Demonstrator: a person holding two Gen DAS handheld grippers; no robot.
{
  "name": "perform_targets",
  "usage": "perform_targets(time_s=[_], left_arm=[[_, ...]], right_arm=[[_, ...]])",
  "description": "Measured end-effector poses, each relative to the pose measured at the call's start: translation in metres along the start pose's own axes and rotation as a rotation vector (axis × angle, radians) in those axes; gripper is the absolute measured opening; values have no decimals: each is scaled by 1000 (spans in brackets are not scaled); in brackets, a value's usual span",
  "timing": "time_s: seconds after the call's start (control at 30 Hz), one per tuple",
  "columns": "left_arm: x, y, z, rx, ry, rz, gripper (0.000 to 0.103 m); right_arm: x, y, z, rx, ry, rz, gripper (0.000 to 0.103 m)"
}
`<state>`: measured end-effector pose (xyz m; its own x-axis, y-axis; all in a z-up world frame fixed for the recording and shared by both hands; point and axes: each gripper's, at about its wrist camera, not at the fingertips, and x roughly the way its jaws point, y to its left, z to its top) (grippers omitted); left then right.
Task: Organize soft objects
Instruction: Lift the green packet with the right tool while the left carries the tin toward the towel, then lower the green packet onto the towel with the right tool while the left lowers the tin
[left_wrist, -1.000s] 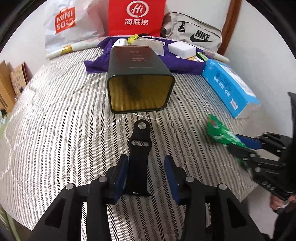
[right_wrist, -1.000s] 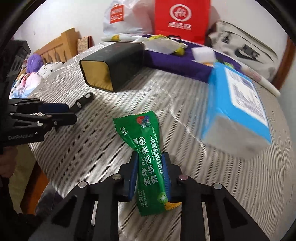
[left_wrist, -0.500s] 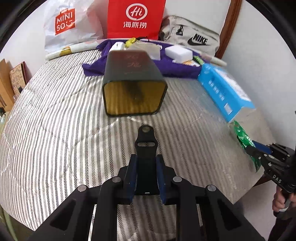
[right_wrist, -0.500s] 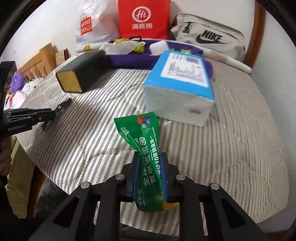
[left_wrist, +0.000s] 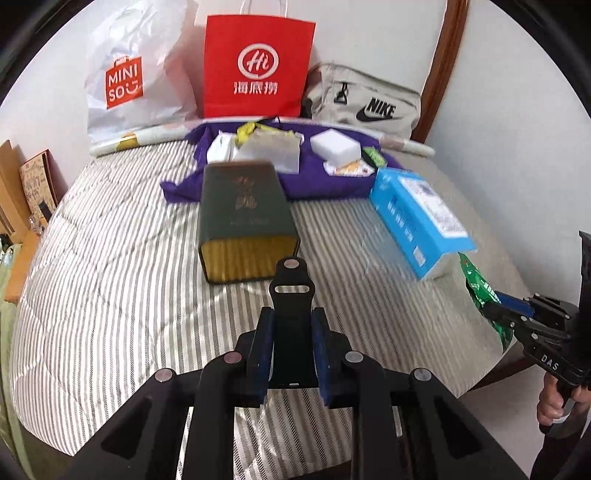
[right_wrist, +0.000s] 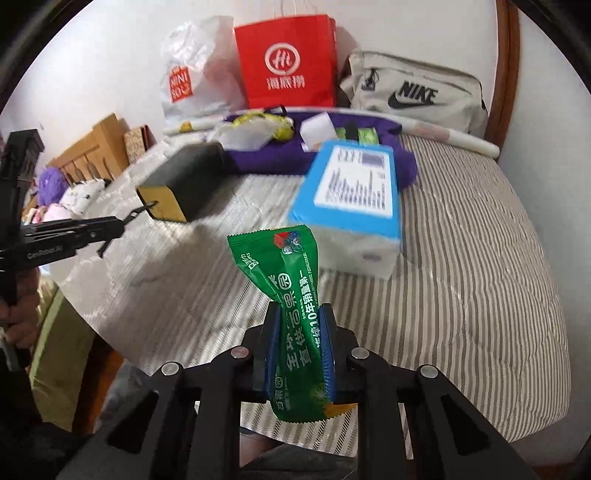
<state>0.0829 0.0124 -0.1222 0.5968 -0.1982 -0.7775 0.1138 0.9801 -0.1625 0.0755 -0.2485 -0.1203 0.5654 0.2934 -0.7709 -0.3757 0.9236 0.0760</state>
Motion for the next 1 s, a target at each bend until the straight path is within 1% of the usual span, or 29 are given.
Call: perform_targets(time_s=[0.23, 0.43, 0.57, 0.7, 1.0], left_arm=[[-11, 1, 29, -1, -37, 5, 19], [-16, 5, 58, -9, -70, 10, 19], [-14, 12, 76, -29, -87, 16, 19], [-10, 17, 91, -48, -83, 14, 19], [5, 23, 121, -53, -89, 29, 19]], right_arm=[[-14, -4, 28, -5, -54, -6, 20], [-14, -14, 60, -6, -82, -19, 20], [-11, -21, 79, -1, -95, -30, 20], [-3, -30, 100, 13, -104, -26, 20], [17, -37, 136, 14, -109, -30, 20]])
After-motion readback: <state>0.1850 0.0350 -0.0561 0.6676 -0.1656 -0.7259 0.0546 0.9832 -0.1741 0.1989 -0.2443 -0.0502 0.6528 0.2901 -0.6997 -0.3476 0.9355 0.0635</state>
